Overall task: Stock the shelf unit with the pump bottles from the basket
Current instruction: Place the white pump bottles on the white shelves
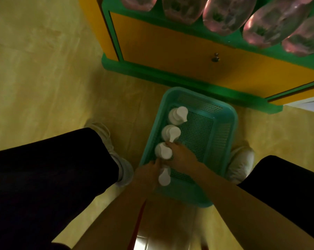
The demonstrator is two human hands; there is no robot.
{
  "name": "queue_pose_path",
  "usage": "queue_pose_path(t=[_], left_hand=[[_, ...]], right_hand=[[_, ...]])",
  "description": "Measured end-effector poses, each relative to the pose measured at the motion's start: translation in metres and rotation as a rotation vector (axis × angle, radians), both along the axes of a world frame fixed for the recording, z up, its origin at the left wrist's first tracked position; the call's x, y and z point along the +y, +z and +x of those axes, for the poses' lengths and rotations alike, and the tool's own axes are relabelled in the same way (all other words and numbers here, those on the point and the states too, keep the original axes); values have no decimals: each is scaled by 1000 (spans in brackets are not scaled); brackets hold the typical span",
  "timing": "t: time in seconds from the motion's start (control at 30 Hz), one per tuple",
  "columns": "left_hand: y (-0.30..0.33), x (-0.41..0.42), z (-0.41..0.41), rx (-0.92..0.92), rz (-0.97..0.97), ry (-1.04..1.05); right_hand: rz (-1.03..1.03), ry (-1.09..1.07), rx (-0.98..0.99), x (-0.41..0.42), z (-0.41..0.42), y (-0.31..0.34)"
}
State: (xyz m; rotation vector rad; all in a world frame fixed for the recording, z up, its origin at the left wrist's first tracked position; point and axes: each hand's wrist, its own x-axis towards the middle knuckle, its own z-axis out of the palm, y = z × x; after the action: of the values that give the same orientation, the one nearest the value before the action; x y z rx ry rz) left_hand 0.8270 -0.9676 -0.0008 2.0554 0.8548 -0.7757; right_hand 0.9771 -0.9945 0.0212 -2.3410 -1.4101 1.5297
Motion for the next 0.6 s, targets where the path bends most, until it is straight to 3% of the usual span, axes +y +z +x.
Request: queue_pose_path(t=[0.3, 0.6], left_hand=[[-10, -8, -2, -72, 226, -38], [6, 10, 4, -87, 293, -237]], right_hand=[[40, -8, -34, -7, -2, -23], [166, -85, 20, -22, 7, -7]])
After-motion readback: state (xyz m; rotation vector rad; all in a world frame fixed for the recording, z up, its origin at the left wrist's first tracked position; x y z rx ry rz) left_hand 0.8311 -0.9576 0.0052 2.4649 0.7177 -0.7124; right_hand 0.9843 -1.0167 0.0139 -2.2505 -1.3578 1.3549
